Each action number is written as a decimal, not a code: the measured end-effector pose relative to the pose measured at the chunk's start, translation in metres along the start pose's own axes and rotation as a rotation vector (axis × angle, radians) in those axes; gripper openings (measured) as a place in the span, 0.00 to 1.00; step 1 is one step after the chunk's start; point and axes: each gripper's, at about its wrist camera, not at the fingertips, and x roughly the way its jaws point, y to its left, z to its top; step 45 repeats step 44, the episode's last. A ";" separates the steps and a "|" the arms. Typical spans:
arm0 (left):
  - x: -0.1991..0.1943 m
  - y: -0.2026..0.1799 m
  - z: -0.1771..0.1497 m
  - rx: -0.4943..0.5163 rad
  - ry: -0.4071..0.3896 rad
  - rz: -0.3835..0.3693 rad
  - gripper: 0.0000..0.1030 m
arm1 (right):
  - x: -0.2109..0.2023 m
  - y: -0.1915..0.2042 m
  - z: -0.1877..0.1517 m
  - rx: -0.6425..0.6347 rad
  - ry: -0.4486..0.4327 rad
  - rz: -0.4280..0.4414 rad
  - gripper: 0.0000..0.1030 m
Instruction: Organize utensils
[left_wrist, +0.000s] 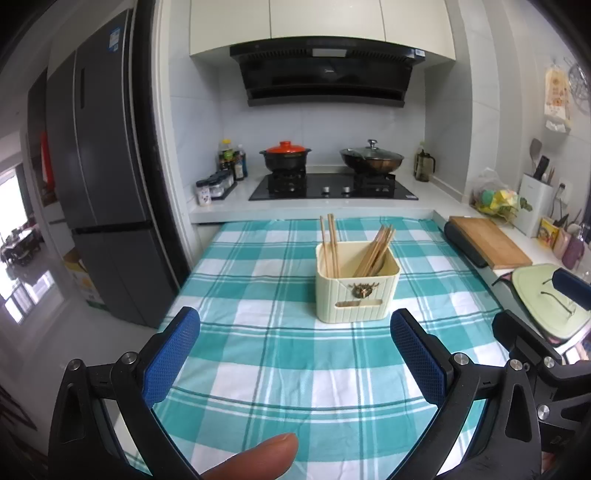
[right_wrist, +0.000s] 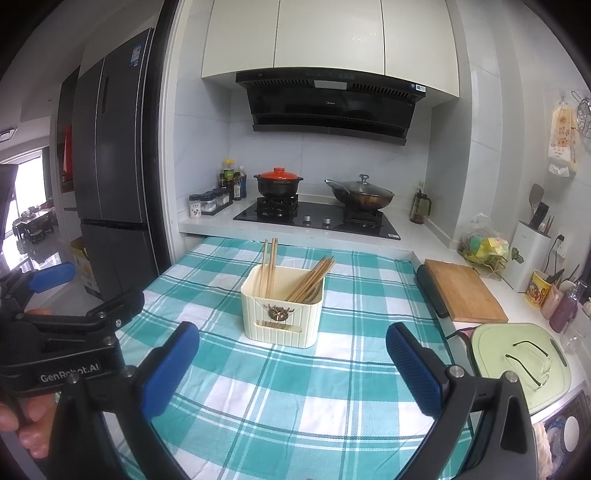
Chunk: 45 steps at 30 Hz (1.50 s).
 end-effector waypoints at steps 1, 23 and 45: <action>0.000 0.000 0.000 0.000 0.000 0.001 1.00 | 0.000 0.000 0.000 0.001 0.000 -0.001 1.00; -0.001 0.002 0.001 0.002 -0.002 0.002 1.00 | -0.002 0.001 0.001 0.010 0.006 0.001 1.00; 0.002 0.003 0.001 -0.001 -0.015 0.001 1.00 | 0.000 0.003 -0.003 0.001 0.025 0.014 1.00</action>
